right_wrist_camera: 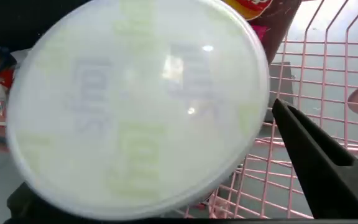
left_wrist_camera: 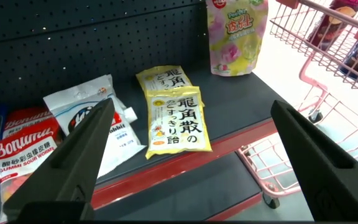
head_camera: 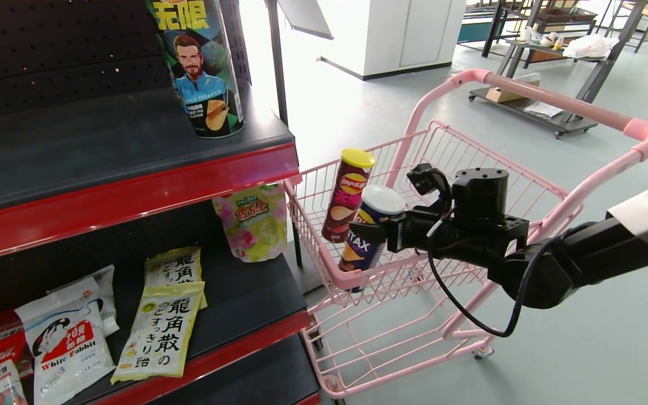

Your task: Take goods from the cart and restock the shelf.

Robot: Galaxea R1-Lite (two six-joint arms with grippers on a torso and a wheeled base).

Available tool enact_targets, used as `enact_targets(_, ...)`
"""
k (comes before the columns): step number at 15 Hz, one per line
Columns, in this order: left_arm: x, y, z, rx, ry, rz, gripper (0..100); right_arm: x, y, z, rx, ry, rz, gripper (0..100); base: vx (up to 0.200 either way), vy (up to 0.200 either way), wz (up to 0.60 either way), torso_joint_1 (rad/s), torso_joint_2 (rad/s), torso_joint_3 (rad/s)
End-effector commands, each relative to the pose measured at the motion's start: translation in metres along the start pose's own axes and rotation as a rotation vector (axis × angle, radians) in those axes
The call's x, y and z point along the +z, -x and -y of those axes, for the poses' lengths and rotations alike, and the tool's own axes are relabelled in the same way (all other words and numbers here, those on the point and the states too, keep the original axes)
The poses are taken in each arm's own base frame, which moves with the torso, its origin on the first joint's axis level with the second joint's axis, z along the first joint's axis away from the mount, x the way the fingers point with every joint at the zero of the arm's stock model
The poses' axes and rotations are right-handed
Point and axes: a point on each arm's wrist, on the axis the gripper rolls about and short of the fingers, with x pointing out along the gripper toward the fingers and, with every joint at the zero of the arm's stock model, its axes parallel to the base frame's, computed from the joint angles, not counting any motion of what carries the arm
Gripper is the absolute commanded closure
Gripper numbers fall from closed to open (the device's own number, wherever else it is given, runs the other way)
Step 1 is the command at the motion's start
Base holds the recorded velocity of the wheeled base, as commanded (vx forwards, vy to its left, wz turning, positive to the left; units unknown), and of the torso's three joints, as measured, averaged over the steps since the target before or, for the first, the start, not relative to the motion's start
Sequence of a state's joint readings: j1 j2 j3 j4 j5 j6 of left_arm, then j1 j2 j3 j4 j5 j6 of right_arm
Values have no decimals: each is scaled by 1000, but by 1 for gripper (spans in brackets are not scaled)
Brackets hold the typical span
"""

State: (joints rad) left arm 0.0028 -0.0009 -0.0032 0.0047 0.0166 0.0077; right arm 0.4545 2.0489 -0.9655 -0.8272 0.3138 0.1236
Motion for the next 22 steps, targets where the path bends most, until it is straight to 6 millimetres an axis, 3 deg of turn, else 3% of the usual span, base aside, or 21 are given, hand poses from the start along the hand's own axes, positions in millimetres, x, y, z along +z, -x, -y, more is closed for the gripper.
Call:
enact_targets(1,0,0,0,1,0,-1,0,-9,-13,0,-2,2,1,0,0,0,0,0,0,0)
enact_targets(2,0,0,0,1,0,-1,0,-9,-14,0,1,3,9,100,0,0,0,0,0,0)
enact_targets(6,0,0,0,1,0,-1,0,1,-8,-6,11,23,43,100,0,0,0,0,0,0)
enact_targets(8,0,0,0,1,0,-1,0,36,17,-20,31,52,132,100,0,0,0,0,0,0)
enact_targets(9,0,0,0,1,0,-2,0,43,22,-22,34,58,152,100,0,0,0,0,0,0)
enact_targets(10,0,0,0,1,0,-1,0,75,46,-33,42,81,228,100,0,0,0,0,0,0)
enact_targets(13,0,0,0,-1,0,-1,0,133,104,-53,35,103,308,100,0,0,0,0,0,0)
enact_targets(15,0,0,0,-1,0,-1,0,150,142,-66,32,115,327,100,0,0,0,0,0,0)
enact_targets(16,0,0,0,-1,0,-1,0,156,178,-78,18,135,323,100,0,0,0,0,0,0)
enact_targets(18,0,0,0,1,0,-1,0,146,221,-89,-50,124,287,100,0,0,0,0,0,0)
enact_targets(19,0,0,0,1,0,-1,0,128,248,-93,-164,106,240,100,0,0,0,0,0,0)
enact_targets(20,0,0,0,1,0,-1,0,106,271,-96,-264,92,183,100,0,0,0,0,0,0)
enact_targets(21,0,0,0,1,0,-2,0,64,301,-98,-353,79,99,100,0,0,0,0,0,0)
enact_targets(22,0,0,0,-1,-2,-1,0,37,315,-99,-357,83,70,100,0,0,0,0,0,0)
